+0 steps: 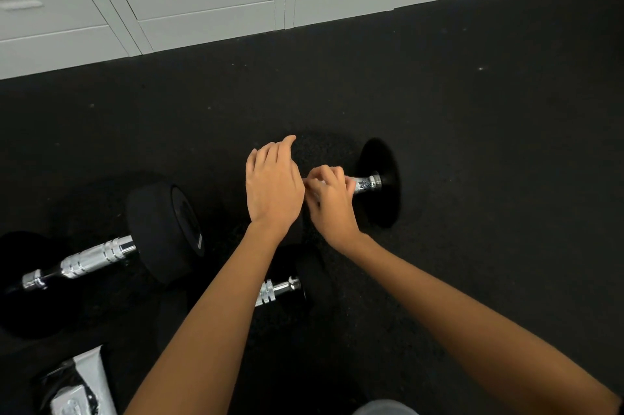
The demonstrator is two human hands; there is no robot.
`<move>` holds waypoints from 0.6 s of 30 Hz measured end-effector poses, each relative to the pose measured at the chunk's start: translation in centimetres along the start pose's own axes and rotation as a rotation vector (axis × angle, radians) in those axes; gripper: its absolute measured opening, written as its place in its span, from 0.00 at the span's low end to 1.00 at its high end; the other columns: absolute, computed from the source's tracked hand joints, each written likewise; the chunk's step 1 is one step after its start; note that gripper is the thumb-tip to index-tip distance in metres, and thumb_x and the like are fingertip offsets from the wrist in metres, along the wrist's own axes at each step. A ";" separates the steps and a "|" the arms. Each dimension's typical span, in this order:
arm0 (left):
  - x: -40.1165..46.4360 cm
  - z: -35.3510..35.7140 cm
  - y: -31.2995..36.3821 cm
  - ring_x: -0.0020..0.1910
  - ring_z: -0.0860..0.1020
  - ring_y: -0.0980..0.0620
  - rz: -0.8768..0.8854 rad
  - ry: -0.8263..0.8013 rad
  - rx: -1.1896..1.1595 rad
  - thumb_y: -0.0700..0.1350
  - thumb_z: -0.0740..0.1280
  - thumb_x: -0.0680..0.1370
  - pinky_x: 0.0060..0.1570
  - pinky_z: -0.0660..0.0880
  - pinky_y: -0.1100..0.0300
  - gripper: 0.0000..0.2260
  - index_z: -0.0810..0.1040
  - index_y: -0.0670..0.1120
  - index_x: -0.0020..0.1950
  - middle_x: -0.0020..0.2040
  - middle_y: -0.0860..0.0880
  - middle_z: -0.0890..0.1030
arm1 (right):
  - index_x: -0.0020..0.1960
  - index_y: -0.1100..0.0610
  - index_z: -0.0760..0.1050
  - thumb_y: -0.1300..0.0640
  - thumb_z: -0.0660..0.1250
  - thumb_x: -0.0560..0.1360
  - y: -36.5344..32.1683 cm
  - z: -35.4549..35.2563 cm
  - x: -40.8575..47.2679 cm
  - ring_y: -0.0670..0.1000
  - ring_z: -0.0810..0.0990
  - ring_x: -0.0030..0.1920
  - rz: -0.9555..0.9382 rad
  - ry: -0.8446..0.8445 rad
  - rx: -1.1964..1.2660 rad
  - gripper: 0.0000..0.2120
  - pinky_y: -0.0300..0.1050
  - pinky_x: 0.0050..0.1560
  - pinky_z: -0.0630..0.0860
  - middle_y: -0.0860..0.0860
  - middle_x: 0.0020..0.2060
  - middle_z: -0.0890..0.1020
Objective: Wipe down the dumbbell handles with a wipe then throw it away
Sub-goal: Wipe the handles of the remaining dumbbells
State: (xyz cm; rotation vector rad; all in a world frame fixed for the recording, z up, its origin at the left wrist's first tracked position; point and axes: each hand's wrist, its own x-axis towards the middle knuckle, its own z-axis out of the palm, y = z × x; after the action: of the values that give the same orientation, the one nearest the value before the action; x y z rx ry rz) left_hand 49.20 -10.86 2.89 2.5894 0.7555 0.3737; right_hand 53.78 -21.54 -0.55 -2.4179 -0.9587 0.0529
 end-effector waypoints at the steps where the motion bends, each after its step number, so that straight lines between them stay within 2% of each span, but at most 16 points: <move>1: 0.0 0.0 0.0 0.65 0.72 0.49 0.000 -0.001 -0.003 0.40 0.56 0.79 0.69 0.63 0.49 0.18 0.68 0.45 0.69 0.62 0.46 0.77 | 0.57 0.54 0.80 0.59 0.65 0.76 0.4 0.2 -0.7 0.49 0.70 0.55 -0.035 0.017 -0.003 0.10 0.42 0.54 0.55 0.50 0.50 0.76; 4: 0.1 0.0 -0.1 0.65 0.72 0.49 -0.007 -0.002 -0.011 0.40 0.56 0.80 0.70 0.62 0.49 0.17 0.68 0.44 0.69 0.62 0.45 0.77 | 0.62 0.53 0.77 0.60 0.66 0.76 1.6 0.1 -1.2 0.47 0.71 0.58 -0.142 -0.020 -0.027 0.15 0.46 0.61 0.57 0.49 0.54 0.76; 7: 0.1 0.0 -0.1 0.65 0.72 0.49 -0.005 0.004 -0.013 0.40 0.55 0.80 0.70 0.62 0.49 0.17 0.68 0.44 0.69 0.62 0.45 0.77 | 0.61 0.55 0.78 0.61 0.65 0.75 1.6 -0.3 0.2 0.47 0.75 0.55 -0.181 -0.064 -0.042 0.14 0.45 0.59 0.57 0.50 0.53 0.79; 9: 0.1 0.1 -0.1 0.65 0.72 0.49 -0.004 0.005 -0.019 0.40 0.55 0.80 0.70 0.62 0.49 0.17 0.68 0.44 0.69 0.62 0.45 0.77 | 0.56 0.56 0.80 0.61 0.63 0.76 1.0 -0.5 1.7 0.49 0.78 0.51 -0.107 -0.138 0.018 0.11 0.44 0.57 0.59 0.50 0.49 0.81; 12: 0.2 0.2 -0.2 0.65 0.72 0.49 -0.006 0.011 -0.026 0.40 0.54 0.80 0.70 0.62 0.49 0.18 0.68 0.44 0.69 0.62 0.46 0.77 | 0.48 0.58 0.81 0.60 0.60 0.77 0.4 -1.0 4.4 0.53 0.80 0.44 0.032 -0.341 0.040 0.11 0.53 0.61 0.65 0.52 0.40 0.83; 14: 0.2 0.2 -0.2 0.65 0.72 0.49 -0.006 0.014 -0.030 0.40 0.54 0.79 0.70 0.62 0.49 0.18 0.69 0.44 0.69 0.62 0.45 0.77 | 0.49 0.59 0.81 0.59 0.59 0.78 0.2 -1.5 6.2 0.55 0.80 0.48 0.131 -0.512 0.051 0.12 0.55 0.62 0.68 0.54 0.42 0.84; 16: 0.1 0.2 -0.1 0.64 0.73 0.49 -0.006 0.018 -0.038 0.40 0.55 0.79 0.70 0.62 0.49 0.18 0.69 0.44 0.68 0.61 0.45 0.77 | 0.53 0.60 0.81 0.58 0.59 0.78 0.2 -1.7 7.7 0.55 0.78 0.53 0.209 -0.640 0.040 0.13 0.53 0.63 0.68 0.56 0.49 0.83; 18: 0.1 0.2 -0.1 0.64 0.73 0.49 -0.004 0.026 -0.043 0.40 0.55 0.79 0.70 0.62 0.48 0.18 0.70 0.44 0.68 0.61 0.45 0.78 | 0.53 0.62 0.80 0.58 0.59 0.77 0.3 -1.4 8.5 0.54 0.78 0.51 0.247 -0.716 0.000 0.14 0.50 0.61 0.68 0.56 0.49 0.83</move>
State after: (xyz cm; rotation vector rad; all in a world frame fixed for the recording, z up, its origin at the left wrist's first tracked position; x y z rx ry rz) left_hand 49.26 -10.81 2.69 2.5473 0.7528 0.4183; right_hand 60.62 -16.84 1.81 -2.5348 -0.9207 1.0617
